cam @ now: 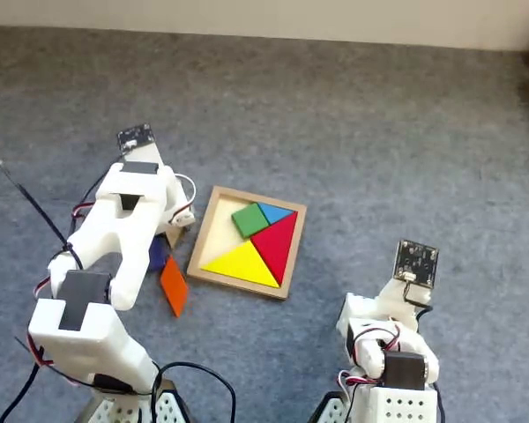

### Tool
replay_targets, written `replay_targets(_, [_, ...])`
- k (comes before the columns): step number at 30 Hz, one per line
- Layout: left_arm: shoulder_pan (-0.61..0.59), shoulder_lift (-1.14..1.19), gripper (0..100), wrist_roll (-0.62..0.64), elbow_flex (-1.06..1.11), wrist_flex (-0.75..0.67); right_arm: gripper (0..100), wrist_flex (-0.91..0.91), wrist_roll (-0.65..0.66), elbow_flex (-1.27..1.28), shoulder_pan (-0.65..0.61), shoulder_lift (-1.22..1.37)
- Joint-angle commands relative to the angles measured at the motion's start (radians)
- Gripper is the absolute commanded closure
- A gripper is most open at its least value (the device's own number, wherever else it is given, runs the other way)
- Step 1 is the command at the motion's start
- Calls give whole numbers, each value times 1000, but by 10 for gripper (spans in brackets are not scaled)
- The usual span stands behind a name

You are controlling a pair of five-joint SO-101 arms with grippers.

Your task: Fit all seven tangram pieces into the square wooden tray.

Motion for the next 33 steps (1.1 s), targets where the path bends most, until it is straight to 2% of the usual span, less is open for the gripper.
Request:
replay_targets(1, [-12, -42, 892, -86, -47, 14, 992, 4, -8, 147, 10, -24])
replay_targets(10, [16, -153, 892, -311, -24, 12, 992, 4, -8, 147, 10, -24])
replay_targets(18, [165, -166, 892, -463, -18, 8, 992, 5, -8, 148, -2, -22])
replay_targets(23, [228, -160, 892, -559, -19, 8, 992, 5, -12, 147, -65, -22])
replay_targets(33, [300, -157, 870, -589, -19, 6, 992, 5, -11, 147, -85, -22])
